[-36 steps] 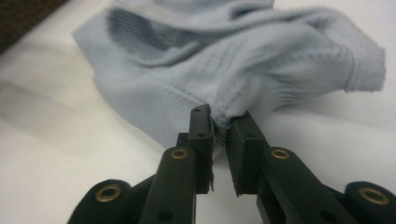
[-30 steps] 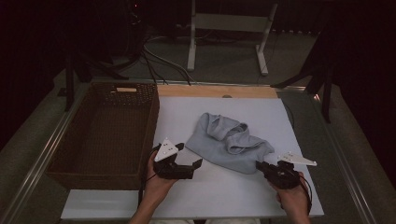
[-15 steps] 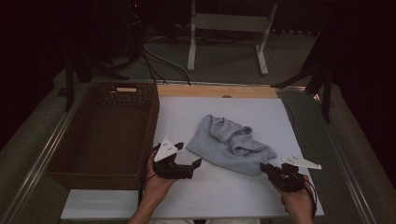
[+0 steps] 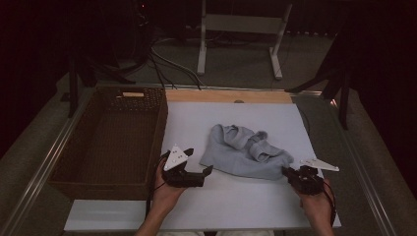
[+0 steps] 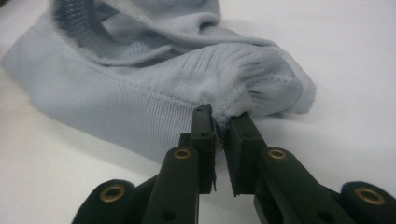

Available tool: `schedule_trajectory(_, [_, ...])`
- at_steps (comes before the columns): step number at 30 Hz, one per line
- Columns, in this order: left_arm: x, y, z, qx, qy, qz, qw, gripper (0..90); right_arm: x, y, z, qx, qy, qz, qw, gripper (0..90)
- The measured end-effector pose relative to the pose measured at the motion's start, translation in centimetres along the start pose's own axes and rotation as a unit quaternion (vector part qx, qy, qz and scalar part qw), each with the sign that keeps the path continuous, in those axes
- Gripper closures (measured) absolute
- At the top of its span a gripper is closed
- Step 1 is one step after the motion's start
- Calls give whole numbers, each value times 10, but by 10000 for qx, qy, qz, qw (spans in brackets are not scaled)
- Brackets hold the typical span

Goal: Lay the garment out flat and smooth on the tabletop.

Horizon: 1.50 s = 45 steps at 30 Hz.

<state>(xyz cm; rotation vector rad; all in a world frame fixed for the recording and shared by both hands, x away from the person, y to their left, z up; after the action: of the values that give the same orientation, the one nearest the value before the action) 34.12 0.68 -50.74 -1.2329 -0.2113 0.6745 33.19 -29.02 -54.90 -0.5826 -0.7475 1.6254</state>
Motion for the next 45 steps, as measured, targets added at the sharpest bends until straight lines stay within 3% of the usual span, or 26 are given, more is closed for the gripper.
schedule_trajectory(9, [2,2,-3,43,-60,-105,9999,109,-19,-2,-11,71,298,-94,9995,825])
schedule_trajectory(14, [2,4,-8,72,-57,-152,9998,110,-18,-2,-12,95,296,-59,9995,822])
schedule_trajectory(18, [2,6,-13,120,-80,-182,9997,110,-15,-2,-8,79,225,-56,9997,739])
schedule_trajectory(24, [7,10,-19,175,-148,-170,9996,110,-9,2,-5,73,149,8,9999,525])
schedule_trajectory(28, [9,14,-24,227,-170,-138,9995,111,-5,5,-4,113,95,18,9999,455])
schedule_trajectory(35, [13,19,-30,306,-207,-85,9993,111,-4,13,-4,185,-48,6,9998,376])
schedule_trajectory(41, [16,22,-34,368,-239,-51,9990,111,-7,22,-10,380,-151,-93,9991,375])
schedule_trajectory(45, [18,26,-36,429,-269,-35,9987,112,-4,26,-14,483,-244,-33,9985,383])
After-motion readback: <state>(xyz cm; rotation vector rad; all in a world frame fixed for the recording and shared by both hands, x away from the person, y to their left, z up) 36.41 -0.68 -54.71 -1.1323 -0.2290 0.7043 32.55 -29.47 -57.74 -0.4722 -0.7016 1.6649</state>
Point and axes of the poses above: each handheld gripper's, and its own axes: z roughly backward along the jaws, y roughly out of its underside, x roughly to its left, the point moved 10 cm from there along -z, roughly forward along the jaws, and after that the axes turned 8 degrees about y, right-handed, at the moved point
